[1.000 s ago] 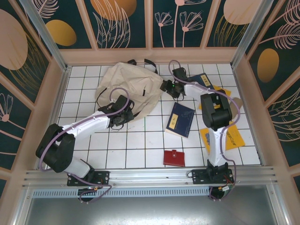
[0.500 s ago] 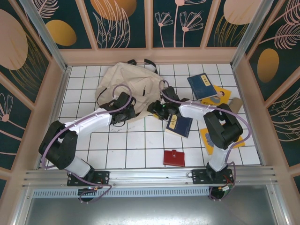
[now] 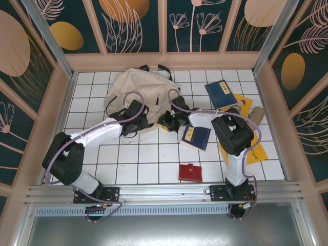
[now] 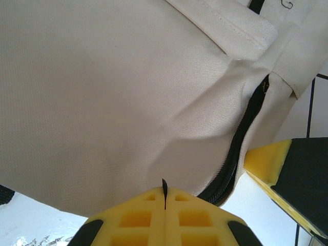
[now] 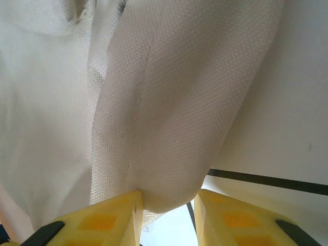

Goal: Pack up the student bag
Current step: Unzip the student bag at the center of the table.

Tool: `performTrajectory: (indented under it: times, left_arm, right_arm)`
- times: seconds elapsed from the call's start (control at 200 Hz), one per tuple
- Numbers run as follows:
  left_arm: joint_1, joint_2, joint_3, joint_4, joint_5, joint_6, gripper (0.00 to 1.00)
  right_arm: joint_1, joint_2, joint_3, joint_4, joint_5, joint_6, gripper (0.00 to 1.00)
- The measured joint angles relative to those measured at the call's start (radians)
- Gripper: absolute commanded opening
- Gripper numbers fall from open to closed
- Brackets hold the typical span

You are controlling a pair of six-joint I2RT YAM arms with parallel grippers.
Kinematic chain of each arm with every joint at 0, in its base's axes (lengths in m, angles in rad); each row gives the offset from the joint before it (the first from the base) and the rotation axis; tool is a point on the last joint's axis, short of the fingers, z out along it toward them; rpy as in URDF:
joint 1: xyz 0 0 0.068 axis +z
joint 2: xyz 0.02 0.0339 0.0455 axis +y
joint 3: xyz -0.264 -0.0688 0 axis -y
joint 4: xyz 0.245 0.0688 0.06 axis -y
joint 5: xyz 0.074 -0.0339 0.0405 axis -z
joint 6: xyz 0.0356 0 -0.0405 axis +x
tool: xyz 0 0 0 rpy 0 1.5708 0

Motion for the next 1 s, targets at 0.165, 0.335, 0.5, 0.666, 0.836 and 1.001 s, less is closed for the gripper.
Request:
performTrajectory:
  times: [0.165, 0.335, 0.5, 0.666, 0.836, 1.001]
  left_arm:
    - [0.000, 0.000, 0.000, 0.000, 0.000, 0.001, 0.00]
    - [0.000, 0.000, 0.000, -0.018, -0.014, 0.003, 0.00]
    - [0.000, -0.008, 0.010, -0.058, -0.071, 0.002, 0.00]
    - [0.005, -0.068, 0.008, -0.121, -0.169, -0.014, 0.00]
    - [0.040, -0.138, -0.017, -0.136, -0.221, -0.019, 0.00]
    - [0.072, -0.146, -0.024, -0.142, -0.229, -0.013, 0.00]
  right_arm:
    - [0.000, 0.007, 0.001, 0.018, 0.001, 0.010, 0.18]
    - [0.000, 0.008, 0.002, 0.027, 0.033, 0.008, 0.00]
    - [0.002, -0.002, 0.002, -0.002, 0.121, -0.024, 0.00]
    - [-0.017, -0.047, -0.003, -0.043, 0.212, -0.050, 0.00]
    - [-0.049, -0.077, -0.012, -0.057, 0.258, -0.073, 0.00]
    - [-0.077, -0.077, -0.012, -0.062, 0.266, -0.131, 0.00]
